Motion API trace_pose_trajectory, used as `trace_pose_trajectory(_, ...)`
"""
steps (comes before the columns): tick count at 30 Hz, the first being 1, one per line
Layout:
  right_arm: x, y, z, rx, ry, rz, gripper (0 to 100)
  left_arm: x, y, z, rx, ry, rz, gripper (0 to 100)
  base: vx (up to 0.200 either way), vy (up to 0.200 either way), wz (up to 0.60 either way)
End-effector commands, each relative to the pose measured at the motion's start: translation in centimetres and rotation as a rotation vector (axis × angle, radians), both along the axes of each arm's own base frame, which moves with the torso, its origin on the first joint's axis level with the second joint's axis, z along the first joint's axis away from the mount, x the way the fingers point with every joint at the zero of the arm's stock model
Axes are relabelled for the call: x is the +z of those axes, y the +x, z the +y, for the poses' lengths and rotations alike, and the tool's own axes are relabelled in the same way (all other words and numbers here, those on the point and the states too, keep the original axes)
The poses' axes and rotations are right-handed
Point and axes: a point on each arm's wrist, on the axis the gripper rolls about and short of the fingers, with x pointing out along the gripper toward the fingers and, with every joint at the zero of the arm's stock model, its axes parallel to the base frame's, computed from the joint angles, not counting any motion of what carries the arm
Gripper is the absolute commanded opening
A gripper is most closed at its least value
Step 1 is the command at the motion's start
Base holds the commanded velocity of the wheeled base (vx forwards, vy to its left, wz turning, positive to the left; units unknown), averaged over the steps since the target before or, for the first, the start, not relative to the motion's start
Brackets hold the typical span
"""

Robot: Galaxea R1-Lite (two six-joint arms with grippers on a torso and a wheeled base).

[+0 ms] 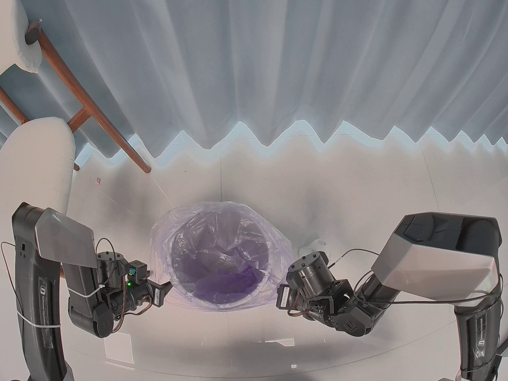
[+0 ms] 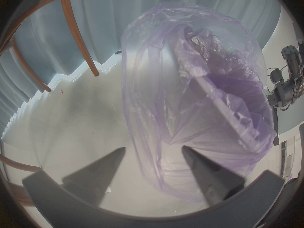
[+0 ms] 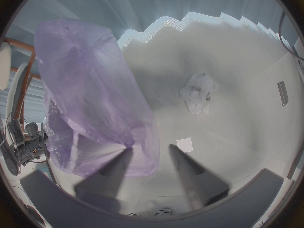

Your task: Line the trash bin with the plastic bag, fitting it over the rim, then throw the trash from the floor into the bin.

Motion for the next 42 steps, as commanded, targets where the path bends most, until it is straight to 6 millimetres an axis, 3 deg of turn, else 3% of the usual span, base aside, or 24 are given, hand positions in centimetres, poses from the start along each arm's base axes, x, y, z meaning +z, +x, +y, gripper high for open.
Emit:
trace_pose_trajectory(1, 0.6, -0.1, 0.0, -0.003, 0.013, -0.009, 100, 0.8, 0.0, 0.0, -0.001, -0.003, -0.022, 100, 0.0, 0.0, 0.0)
trace_pose_trajectory(11, 2.1, -1.5, -0.8, 0.005, 0.005, -0.007, 100, 2.5, -2.0, 0.1, -0.032, -0.018, -0.014, 100, 0.0, 0.0, 0.0)
trace_pose_trajectory(24, 5.6, -4.1, -2.4, 0.013, 0.038, -0.04, 100, 7.9, -4.6, -0.1, -0.078, -0.046, -0.14, 100, 0.0, 0.0, 0.0)
trace_pose_trajectory(33, 8.8, -5.8, -2.7, 0.039, 0.091, -0.097, 100, 10.3, -6.6, -0.5, -0.106, -0.057, -0.206, 100, 0.0, 0.0, 0.0)
trace_pose_trajectory(42, 10.7, -7.3, -3.5, 0.049, 0.116, -0.135, 100, 12.2, -8.0, -0.3, -0.104, -0.087, -0.264, 100, 0.0, 0.0, 0.0)
